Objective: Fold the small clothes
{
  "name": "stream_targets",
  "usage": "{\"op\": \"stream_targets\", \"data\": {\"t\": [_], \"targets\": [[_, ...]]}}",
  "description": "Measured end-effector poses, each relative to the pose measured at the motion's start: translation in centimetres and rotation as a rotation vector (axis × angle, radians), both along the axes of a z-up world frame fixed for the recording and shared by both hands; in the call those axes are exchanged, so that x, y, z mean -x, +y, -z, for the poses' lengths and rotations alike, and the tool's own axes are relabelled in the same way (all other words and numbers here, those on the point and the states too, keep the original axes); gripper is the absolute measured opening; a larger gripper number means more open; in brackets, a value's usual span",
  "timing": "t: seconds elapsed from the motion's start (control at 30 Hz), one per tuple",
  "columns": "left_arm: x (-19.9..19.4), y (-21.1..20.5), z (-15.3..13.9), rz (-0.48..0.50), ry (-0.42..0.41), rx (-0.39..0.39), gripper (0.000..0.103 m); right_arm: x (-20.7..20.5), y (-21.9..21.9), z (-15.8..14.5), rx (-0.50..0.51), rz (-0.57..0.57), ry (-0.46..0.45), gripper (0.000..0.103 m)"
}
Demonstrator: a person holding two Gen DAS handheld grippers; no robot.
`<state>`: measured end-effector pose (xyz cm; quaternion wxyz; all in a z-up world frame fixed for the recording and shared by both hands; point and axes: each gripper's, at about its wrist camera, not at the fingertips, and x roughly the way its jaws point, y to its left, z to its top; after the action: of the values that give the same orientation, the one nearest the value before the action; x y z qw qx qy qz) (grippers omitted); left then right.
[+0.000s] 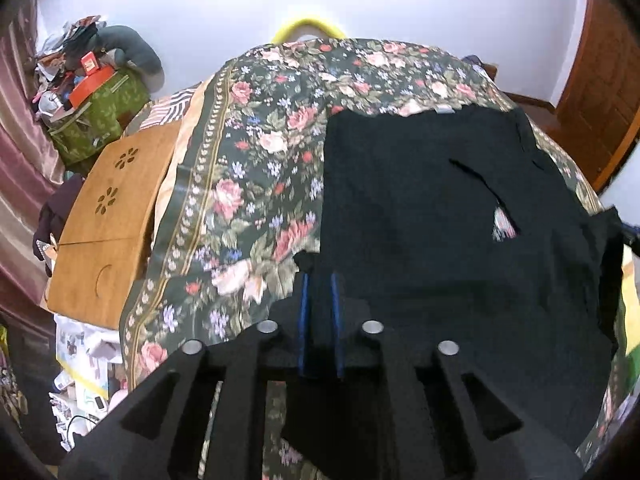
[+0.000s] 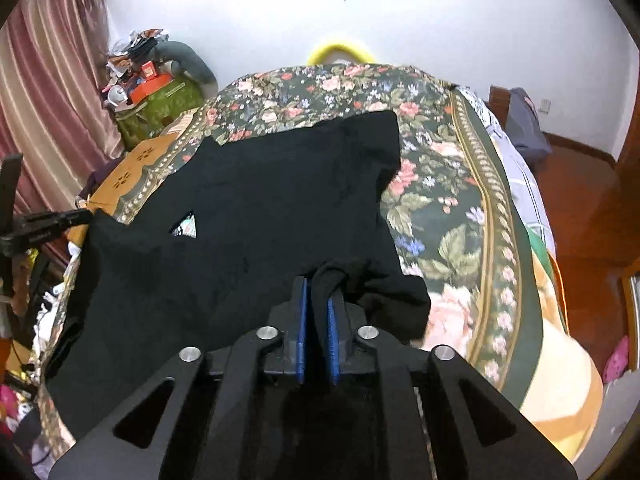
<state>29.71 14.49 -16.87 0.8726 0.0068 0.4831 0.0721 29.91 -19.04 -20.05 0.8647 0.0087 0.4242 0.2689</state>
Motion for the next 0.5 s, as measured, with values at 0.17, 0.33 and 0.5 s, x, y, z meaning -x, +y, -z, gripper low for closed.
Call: {"op": "stream_targets", "data": {"t": [0.17, 0.33, 0.5], "targets": [[4.2, -1.1, -1.2, 0.033, -0.021, -0.009, 0.051, 2.8, -1.8, -1.2, 0.017, 0.001, -0.032, 0.046], [7.7, -2.9, -1.3, 0.082, -0.008, 0.017, 0.053, 5.7, -4.2, -1.3, 0.02, 0.021, -0.029, 0.047], [9.5, -5.0, 0.3, 0.121, 0.04, 0.055, 0.053, 7.6, -6.0, 0.7, 0.025, 0.045, 0.023, 0.047]]}}
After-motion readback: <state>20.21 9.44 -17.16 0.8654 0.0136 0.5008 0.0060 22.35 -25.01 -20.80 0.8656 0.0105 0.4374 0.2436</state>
